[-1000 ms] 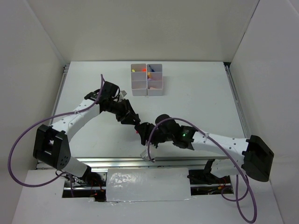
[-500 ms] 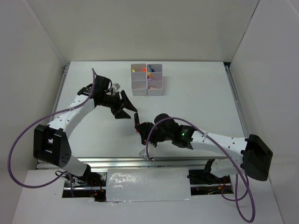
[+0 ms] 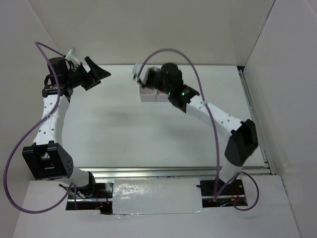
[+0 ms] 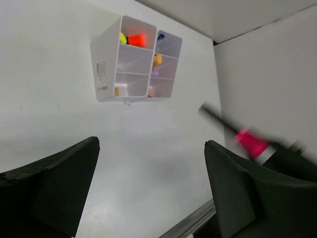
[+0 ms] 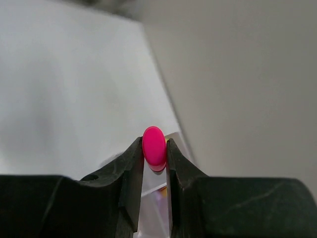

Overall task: Sort the stationery into containers
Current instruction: Place the stationery into the container

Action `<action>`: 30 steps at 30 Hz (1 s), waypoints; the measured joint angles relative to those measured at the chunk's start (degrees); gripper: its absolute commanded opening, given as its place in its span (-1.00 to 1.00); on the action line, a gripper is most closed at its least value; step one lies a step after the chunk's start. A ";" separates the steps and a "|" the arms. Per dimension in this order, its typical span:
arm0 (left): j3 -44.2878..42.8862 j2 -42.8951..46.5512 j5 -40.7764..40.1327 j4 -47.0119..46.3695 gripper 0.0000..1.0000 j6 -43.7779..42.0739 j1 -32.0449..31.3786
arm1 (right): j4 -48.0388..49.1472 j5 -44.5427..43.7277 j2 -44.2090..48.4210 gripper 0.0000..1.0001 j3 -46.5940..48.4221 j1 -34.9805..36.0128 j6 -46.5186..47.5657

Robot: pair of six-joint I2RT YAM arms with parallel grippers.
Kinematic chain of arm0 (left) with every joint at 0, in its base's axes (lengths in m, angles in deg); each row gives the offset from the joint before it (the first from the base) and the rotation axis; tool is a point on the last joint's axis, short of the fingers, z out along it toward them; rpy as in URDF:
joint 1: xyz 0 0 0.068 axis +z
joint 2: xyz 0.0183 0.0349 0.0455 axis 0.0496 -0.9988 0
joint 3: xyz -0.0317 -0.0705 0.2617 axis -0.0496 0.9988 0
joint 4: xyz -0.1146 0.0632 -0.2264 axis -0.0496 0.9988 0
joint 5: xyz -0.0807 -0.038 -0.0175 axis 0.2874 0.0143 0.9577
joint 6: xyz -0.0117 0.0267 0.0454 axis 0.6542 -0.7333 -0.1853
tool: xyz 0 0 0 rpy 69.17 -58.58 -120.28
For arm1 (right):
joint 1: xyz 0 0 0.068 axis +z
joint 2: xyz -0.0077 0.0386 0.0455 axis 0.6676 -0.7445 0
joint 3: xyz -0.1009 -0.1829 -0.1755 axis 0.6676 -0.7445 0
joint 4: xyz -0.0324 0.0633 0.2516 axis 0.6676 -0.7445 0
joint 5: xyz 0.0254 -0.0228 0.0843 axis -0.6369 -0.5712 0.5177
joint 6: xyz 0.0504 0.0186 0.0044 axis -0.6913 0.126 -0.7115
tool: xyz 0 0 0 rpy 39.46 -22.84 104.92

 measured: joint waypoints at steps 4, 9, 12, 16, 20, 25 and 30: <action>9.49 2.99 1.81 -5.64 0.99 -3.78 0.13 | 0.20 -3.30 -13.40 -1.00 25.57 -8.17 -21.05; 17.59 3.48 8.17 -13.11 0.99 -6.60 1.88 | 0.72 -5.20 -22.60 -1.00 37.97 -13.68 -33.31; 20.37 3.50 11.19 -17.22 0.99 -6.54 2.71 | 0.74 -4.76 -26.69 -1.00 39.28 -14.19 -36.85; 21.09 3.50 13.70 -20.44 0.99 -6.43 3.02 | 0.39 -3.85 -31.10 -1.00 39.28 -14.19 -39.85; 21.09 3.26 15.69 -23.21 0.99 -6.16 3.02 | 0.39 -3.54 -33.57 -1.00 39.26 -14.38 -41.13; 21.14 2.03 17.29 -24.30 0.99 -5.90 2.84 | 1.88 -3.72 -34.75 -1.00 39.26 -14.56 -41.09; 21.77 1.79 17.53 -24.98 0.99 -5.73 2.47 | 4.20 -4.09 -36.79 -1.00 39.30 -15.08 -40.89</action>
